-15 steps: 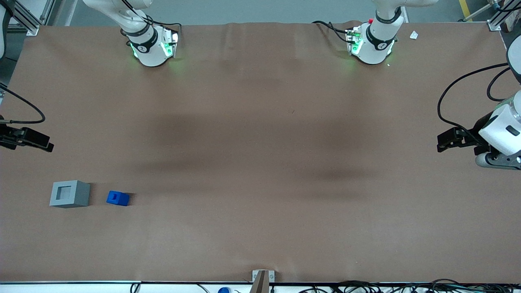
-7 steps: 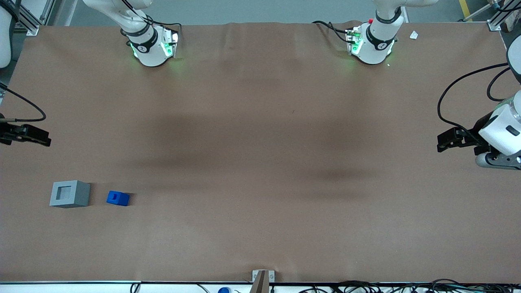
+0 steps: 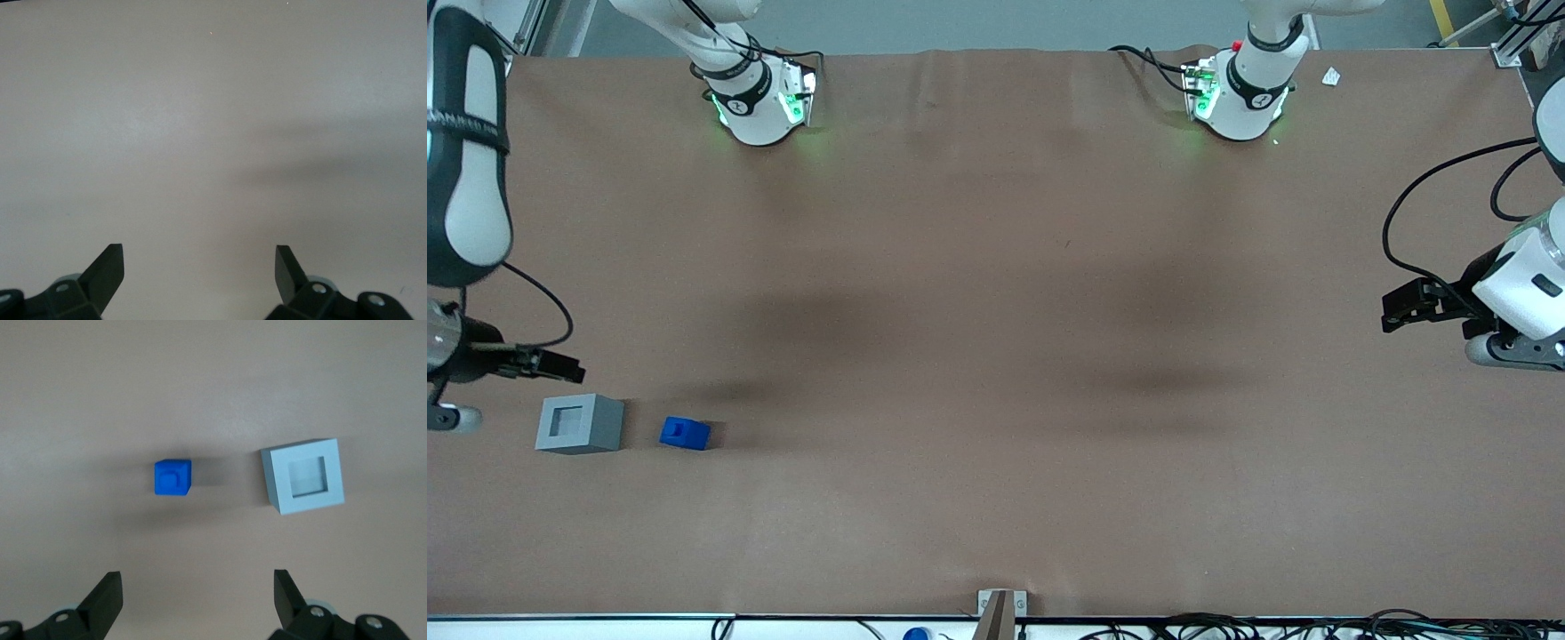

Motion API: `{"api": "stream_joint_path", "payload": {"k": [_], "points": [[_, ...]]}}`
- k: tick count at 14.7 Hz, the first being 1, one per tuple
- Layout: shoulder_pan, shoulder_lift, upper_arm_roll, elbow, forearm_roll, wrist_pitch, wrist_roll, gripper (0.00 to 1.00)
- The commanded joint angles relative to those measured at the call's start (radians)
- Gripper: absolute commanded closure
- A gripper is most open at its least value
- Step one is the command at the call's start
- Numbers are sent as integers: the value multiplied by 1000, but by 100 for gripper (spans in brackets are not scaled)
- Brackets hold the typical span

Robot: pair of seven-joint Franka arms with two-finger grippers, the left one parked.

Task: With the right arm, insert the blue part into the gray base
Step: 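Move the open right gripper down over the blue block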

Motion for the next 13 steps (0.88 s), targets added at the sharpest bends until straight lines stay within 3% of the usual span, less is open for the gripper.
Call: {"api": "stream_joint_path", "payload": {"k": [1, 6, 9, 13], "points": [[-3, 62, 5, -1, 17, 81, 14, 0], [8, 123, 8, -117, 26, 326, 45, 0], [25, 162, 9, -127, 69, 360, 58, 0], [55, 192, 8, -139, 69, 389, 118, 0]]}}
